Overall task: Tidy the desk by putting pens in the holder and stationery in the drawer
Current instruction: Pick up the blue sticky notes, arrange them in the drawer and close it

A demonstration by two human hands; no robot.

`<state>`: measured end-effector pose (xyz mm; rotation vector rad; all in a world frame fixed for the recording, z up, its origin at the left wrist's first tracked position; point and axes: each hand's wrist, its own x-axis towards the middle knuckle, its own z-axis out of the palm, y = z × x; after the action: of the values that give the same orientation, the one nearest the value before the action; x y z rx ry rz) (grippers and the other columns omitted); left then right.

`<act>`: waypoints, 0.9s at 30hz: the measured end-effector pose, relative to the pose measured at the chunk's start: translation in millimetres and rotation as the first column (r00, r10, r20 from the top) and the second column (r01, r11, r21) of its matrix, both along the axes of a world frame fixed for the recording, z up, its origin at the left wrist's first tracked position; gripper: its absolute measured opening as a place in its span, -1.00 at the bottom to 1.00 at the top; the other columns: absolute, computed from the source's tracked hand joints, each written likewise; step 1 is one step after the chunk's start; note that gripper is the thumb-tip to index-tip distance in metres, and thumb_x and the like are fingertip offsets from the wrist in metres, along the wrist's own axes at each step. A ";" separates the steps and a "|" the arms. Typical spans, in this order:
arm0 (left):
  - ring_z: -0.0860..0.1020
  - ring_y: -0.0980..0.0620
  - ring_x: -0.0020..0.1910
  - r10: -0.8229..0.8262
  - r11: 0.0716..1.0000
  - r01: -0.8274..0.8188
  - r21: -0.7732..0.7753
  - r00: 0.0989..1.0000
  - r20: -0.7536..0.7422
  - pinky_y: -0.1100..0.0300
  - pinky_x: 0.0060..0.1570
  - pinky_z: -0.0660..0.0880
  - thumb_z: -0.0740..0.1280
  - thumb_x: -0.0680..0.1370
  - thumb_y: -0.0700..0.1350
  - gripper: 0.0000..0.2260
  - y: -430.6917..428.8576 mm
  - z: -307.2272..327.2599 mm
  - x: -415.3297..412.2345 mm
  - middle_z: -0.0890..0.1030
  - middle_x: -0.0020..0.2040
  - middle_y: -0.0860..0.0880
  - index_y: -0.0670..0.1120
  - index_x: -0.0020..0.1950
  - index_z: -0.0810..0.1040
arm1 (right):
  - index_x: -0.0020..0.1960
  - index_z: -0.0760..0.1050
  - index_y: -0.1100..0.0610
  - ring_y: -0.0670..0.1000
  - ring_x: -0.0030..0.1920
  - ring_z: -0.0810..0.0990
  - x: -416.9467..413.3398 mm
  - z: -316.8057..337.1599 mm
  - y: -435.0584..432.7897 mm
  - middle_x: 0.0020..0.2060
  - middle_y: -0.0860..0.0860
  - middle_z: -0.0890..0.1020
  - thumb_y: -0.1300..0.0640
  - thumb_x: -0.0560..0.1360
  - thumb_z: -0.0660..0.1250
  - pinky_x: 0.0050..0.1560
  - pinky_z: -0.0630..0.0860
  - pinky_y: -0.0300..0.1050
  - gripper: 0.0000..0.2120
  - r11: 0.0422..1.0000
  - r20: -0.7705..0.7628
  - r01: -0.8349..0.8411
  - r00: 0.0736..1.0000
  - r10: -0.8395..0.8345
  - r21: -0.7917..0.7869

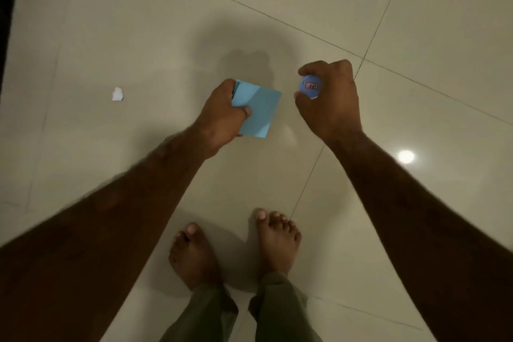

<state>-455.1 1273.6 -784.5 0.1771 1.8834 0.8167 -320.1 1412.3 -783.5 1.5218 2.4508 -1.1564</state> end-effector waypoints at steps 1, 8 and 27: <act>0.58 -0.03 0.04 0.018 1.000 -0.018 -0.002 1.000 0.015 -0.12 -0.12 0.65 0.32 0.55 -0.29 -0.72 -5.1 17.1 3.3 0.55 0.10 -0.04 -0.07 0.21 0.43 | 0.23 0.56 0.02 -0.14 -0.03 0.47 3.5 19.6 -9.6 0.11 -0.06 0.38 0.21 0.45 0.43 -0.05 0.44 -0.35 -0.64 1.000 -0.041 -0.002 0.999 0.001 -0.012; 0.61 -0.03 -0.01 0.142 0.989 -0.144 0.023 0.987 0.070 -0.02 -0.18 0.67 0.37 0.55 -0.31 -0.71 -32.1 153.1 15.1 0.60 0.09 -0.11 -0.13 0.24 0.47 | 0.24 0.56 0.03 -0.09 0.02 0.54 14.4 159.6 -69.7 0.11 -0.02 0.44 0.15 0.45 0.49 -0.02 0.60 -0.20 -0.63 0.990 -0.137 -0.083 0.988 0.067 -0.113; 0.62 -0.12 0.12 0.514 0.833 -0.509 0.217 0.857 0.039 -0.06 0.07 0.63 0.45 0.47 0.00 -0.53 -140.8 595.5 49.6 0.60 0.19 -0.10 -0.04 0.33 0.45 | 0.10 0.48 -0.15 -0.10 0.02 0.63 0.0 566.4 -128.4 0.06 -0.22 0.51 -0.09 0.35 0.56 -0.10 0.59 -0.40 -0.60 0.828 -0.430 -0.520 0.810 0.400 -0.211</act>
<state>-405.5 1132.8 -189.0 -0.2000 1.8796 1.3976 -320.1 1284.0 -217.1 0.5923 2.4607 -1.7280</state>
